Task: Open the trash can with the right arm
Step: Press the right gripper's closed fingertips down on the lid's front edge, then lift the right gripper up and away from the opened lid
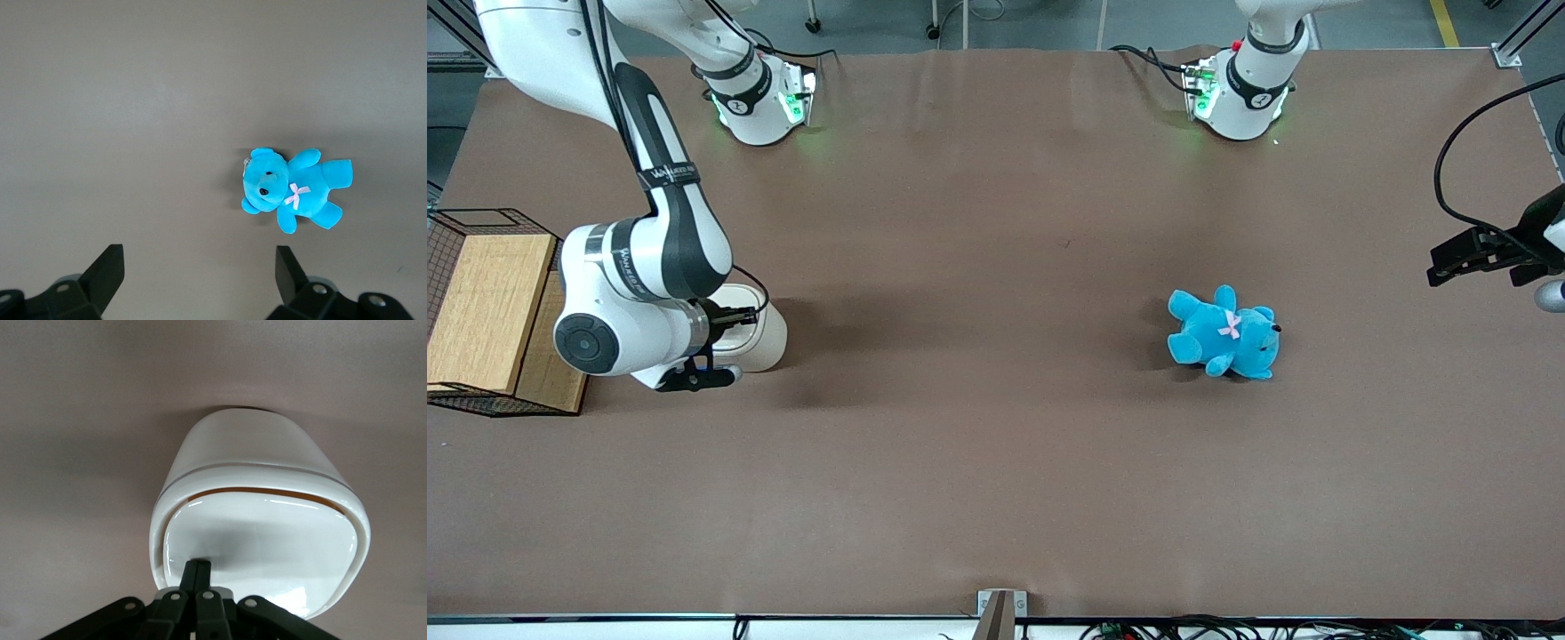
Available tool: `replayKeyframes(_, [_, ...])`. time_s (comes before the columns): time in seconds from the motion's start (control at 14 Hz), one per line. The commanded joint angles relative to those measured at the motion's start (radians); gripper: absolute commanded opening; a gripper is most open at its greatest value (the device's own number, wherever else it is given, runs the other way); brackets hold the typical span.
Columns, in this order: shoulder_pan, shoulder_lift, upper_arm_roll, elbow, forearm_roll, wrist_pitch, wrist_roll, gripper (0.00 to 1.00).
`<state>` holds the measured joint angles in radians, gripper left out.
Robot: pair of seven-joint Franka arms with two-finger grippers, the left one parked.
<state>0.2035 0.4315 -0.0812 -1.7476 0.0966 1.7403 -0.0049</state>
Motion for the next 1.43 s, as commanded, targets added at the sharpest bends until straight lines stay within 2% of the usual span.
replayKeyframes(0.0, [0.004,0.024,-0.002,-0.007,0.017,0.028,0.006,0.00])
replayKeyframes(0.29, [-0.013,0.016,-0.003,0.002,0.015,-0.004,-0.007,0.00])
replayKeyframes(0.57, [-0.023,0.006,-0.008,0.105,0.012,-0.135,-0.007,0.00])
replayKeyframes(1.0, [-0.062,-0.095,-0.011,0.196,-0.006,-0.257,-0.009,0.05])
replayKeyframes(1.36, [-0.102,-0.140,-0.011,0.319,-0.017,-0.277,-0.007,0.50])
